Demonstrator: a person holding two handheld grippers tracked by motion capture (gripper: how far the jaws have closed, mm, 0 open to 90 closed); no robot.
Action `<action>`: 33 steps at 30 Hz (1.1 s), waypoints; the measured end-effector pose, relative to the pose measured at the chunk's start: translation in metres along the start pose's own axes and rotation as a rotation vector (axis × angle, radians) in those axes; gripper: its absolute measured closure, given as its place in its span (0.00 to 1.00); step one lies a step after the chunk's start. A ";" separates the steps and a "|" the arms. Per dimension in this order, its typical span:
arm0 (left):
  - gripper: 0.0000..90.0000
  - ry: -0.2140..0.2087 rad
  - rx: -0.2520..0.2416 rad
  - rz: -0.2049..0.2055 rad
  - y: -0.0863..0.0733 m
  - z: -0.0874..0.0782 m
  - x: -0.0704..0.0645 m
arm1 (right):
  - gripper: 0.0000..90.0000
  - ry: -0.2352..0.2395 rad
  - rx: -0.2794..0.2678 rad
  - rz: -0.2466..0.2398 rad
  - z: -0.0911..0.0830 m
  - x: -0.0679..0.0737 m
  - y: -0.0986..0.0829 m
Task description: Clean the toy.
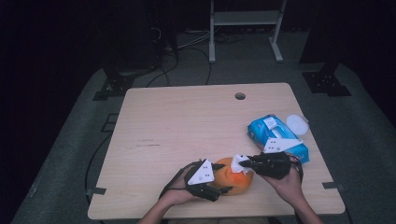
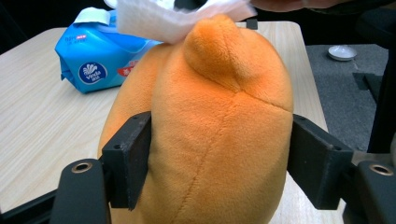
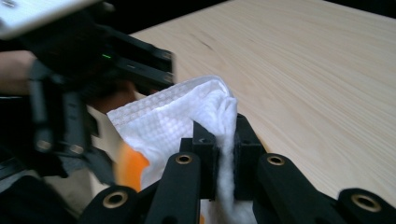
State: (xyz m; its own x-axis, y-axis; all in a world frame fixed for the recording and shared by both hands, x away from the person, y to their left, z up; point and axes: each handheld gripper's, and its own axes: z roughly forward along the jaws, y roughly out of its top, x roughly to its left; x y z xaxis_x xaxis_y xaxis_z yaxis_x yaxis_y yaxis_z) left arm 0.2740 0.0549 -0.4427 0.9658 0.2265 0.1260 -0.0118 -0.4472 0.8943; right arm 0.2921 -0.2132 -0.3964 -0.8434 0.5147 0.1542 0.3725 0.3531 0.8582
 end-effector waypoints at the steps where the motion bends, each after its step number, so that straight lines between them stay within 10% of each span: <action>1: 0.33 0.000 -0.002 -0.010 -0.001 -0.002 0.002 | 0.91 -0.006 0.004 0.018 -0.001 -0.005 -0.002; 21: 0.32 -0.011 -0.033 -0.105 -0.011 -0.015 0.018 | 0.91 -0.060 0.033 0.090 -0.016 -0.030 -0.016; 33: 0.31 -0.012 -0.040 -0.111 -0.011 -0.010 0.017 | 0.91 -0.020 -0.019 0.014 -0.011 -0.006 -0.001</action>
State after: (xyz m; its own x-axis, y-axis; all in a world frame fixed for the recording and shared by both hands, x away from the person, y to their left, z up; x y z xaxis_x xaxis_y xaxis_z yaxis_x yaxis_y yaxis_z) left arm 0.2876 0.0720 -0.4457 0.9648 0.2622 0.0202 0.0853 -0.3847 0.9191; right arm 0.2927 -0.2253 -0.3930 -0.8304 0.5346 0.1568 0.3763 0.3307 0.8655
